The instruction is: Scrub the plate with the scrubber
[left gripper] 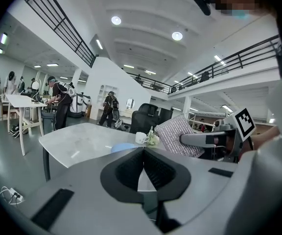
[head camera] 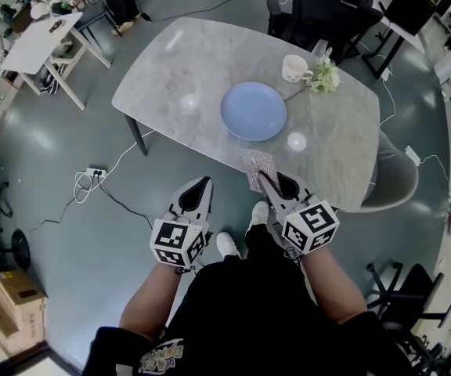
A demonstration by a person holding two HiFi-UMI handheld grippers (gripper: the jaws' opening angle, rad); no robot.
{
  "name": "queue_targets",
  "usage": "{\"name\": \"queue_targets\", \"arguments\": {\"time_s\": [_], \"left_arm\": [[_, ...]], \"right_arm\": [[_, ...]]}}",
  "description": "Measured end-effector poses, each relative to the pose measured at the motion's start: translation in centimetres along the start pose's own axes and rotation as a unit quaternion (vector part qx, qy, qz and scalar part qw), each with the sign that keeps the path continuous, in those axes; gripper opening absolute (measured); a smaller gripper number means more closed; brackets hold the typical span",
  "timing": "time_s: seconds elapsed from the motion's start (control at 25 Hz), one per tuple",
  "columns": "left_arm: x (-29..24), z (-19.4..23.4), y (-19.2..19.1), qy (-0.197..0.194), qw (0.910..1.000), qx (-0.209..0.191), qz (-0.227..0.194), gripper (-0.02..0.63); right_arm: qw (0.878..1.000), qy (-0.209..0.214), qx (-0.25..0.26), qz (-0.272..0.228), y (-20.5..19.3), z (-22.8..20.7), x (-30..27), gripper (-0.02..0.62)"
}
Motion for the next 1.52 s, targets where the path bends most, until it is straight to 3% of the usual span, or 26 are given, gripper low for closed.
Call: {"name": "queue_targets", "arguments": {"time_s": [0.4, 0.84, 1.52], "left_arm": [[-4.2, 0.7, 0.6, 0.004, 0.9999, 0.007, 0.012, 0.017], [-12.2, 3.4, 0.7, 0.031, 0.9980, 0.029, 0.047, 0.017], [-22.8, 8.1, -2.8, 0.084, 0.9852, 0.073, 0.131, 0.017]], "right_arm": [[1.000, 0.002, -0.010, 0.007, 0.5, -4.2, -2.1, 0.074], [0.999, 0.014, -0.030, 0.028, 1.4, -12.0, -6.9, 0.074], [0.995, 0.041, -0.054, 0.075, 0.3, -21.4, -13.9, 0.074]]}}
Point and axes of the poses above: the fingertips, and each gripper's own axes: x backward along the fingers, z to its left, y out of its top, the point moved 1 cm from there along x, backward along the fingers, and after that the axes turned 1 degree about z, right-handed, at the moved point
